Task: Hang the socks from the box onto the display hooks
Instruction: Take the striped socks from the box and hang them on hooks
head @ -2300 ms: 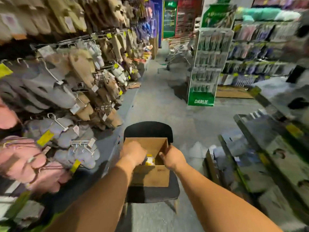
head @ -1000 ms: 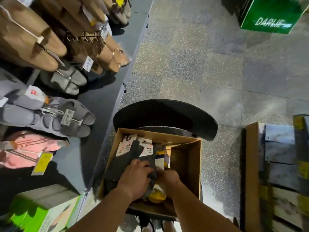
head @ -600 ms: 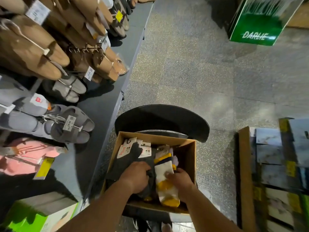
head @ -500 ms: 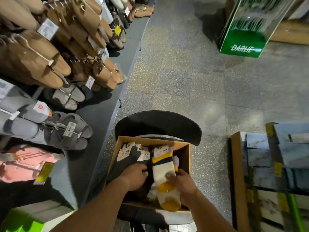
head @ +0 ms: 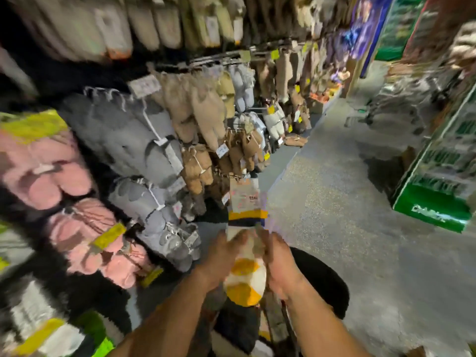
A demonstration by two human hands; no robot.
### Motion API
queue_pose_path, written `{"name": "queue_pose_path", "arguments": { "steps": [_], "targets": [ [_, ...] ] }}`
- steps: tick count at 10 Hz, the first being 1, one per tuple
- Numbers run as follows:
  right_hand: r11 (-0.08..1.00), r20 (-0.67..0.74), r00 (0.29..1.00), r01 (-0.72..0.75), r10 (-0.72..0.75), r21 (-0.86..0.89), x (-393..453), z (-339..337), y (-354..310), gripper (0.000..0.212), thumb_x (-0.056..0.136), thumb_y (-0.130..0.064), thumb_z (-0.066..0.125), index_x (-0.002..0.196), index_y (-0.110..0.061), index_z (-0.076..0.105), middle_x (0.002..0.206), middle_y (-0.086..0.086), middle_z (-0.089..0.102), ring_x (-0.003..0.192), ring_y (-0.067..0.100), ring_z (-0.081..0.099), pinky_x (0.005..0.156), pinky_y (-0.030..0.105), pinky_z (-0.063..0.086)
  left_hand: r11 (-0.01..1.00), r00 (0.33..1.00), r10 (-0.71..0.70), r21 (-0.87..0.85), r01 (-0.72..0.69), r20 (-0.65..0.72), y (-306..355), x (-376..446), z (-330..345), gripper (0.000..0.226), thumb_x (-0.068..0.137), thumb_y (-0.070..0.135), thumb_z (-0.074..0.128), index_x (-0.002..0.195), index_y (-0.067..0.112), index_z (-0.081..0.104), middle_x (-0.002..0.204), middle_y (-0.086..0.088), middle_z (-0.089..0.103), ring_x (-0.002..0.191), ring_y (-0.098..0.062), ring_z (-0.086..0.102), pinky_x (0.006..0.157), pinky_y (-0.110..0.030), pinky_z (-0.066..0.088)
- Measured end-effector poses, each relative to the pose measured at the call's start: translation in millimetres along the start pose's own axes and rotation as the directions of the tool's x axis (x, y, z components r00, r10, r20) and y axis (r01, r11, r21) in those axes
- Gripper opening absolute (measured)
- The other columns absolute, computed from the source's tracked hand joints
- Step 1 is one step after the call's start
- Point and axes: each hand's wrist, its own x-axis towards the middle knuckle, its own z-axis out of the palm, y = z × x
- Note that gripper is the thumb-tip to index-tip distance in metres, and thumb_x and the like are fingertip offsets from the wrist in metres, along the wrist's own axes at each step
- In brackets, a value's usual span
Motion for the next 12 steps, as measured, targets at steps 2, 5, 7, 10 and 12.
{"name": "queue_pose_path", "arguments": {
  "steps": [2, 5, 7, 10, 12],
  "targets": [
    [0.863, 0.072, 0.945, 0.322, -0.320, -0.389, -42.2, 136.0, -19.3, 0.062, 0.093, -0.053, 0.058, 0.142, -0.018, 0.043, 0.119, 0.004, 0.060, 0.109, 0.027, 0.058, 0.082, 0.030, 0.040, 0.976, 0.921, 0.159, -0.082, -0.200, -0.356, 34.7, -94.3, -92.3, 0.035, 0.100, 0.040, 0.058, 0.129, 0.020, 0.060, 0.107, 0.015, 0.067, 0.093, 0.000, 0.067, 0.072, -0.011, 0.051],
    [0.534, 0.661, 0.687, 0.696, -0.302, -0.479, -122.4, 343.8, 49.1, 0.086, 0.087, -0.082, 0.029, 0.150, -0.025, 0.036, 0.150, -0.011, 0.033, 0.141, 0.020, 0.034, 0.112, 0.014, 0.021, 0.957, 0.612, 0.203, 0.021, -0.291, -0.764, 2.0, -271.3, -270.0, 0.078, 0.084, 0.078, 0.049, 0.145, 0.030, 0.049, 0.146, 0.012, 0.054, 0.133, -0.006, 0.050, 0.115, -0.036, 0.036],
    [0.815, 0.777, 0.617, 0.509, -0.123, -0.276, -247.9, 465.5, 90.8, 0.026, 0.102, -0.039, 0.049, 0.121, -0.037, 0.031, 0.091, -0.026, 0.033, 0.092, -0.006, 0.048, 0.076, 0.006, 0.034, 0.951, 0.444, 0.117, -0.028, -0.307, -0.888, -27.6, -406.7, -360.1, 0.093, 0.085, 0.075, 0.056, 0.157, 0.025, 0.028, 0.162, 0.007, 0.030, 0.147, -0.012, 0.030, 0.121, -0.037, 0.024],
    [0.870, 0.741, 0.608, 0.489, -0.286, -0.066, -372.7, 585.8, 145.3, 0.023, 0.093, -0.031, 0.066, 0.089, -0.019, 0.047, 0.076, -0.008, 0.049, 0.064, -0.001, 0.046, 0.057, 0.009, 0.038, 0.969, 0.301, 0.131, 0.058, -0.239, -0.945, -58.9, -537.6, -457.1, 0.042, 0.104, 0.038, 0.048, 0.145, 0.033, 0.040, 0.140, 0.021, 0.049, 0.126, 0.001, 0.051, 0.096, -0.017, 0.032],
    [0.853, 0.808, 0.510, 0.522, -0.296, -0.017, -393.5, 634.7, 184.0, 0.006, 0.096, -0.027, 0.063, 0.096, -0.023, 0.060, 0.092, -0.012, 0.064, 0.084, -0.001, 0.058, 0.069, 0.011, 0.043, 0.888, 0.294, 0.103, -0.045, -0.458, -0.950, -84.9, -578.8, -500.2, 0.047, 0.095, 0.043, 0.066, 0.138, 0.032, 0.049, 0.137, 0.013, 0.062, 0.123, -0.001, 0.059, 0.102, -0.032, 0.047]
  ]
}}
